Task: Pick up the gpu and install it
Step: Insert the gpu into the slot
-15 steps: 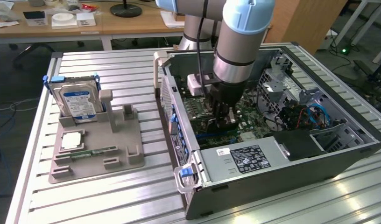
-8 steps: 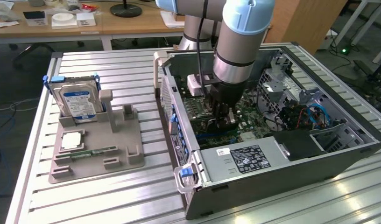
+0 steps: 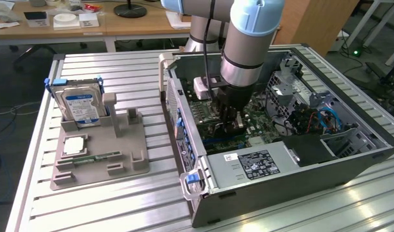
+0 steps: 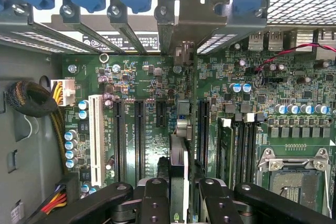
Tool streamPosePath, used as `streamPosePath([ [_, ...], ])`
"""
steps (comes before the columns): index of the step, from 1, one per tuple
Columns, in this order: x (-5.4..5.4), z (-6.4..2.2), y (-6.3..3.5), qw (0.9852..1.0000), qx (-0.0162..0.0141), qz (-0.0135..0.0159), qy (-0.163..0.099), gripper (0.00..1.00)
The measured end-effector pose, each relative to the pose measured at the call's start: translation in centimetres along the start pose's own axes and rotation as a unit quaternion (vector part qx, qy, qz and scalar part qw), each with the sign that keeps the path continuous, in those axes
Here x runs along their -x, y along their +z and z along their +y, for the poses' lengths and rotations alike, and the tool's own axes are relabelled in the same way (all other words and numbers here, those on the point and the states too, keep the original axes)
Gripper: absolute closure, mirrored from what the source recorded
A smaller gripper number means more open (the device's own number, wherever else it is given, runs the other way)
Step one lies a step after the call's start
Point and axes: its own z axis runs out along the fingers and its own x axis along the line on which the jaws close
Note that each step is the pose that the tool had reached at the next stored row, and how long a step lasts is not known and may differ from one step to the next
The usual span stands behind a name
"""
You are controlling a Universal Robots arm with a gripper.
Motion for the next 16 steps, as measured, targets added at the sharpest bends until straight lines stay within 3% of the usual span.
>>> streamPosePath([
  [16,-0.01,0.18,0.28,1.0000,0.0000,0.0000,0.000,0.73],
])
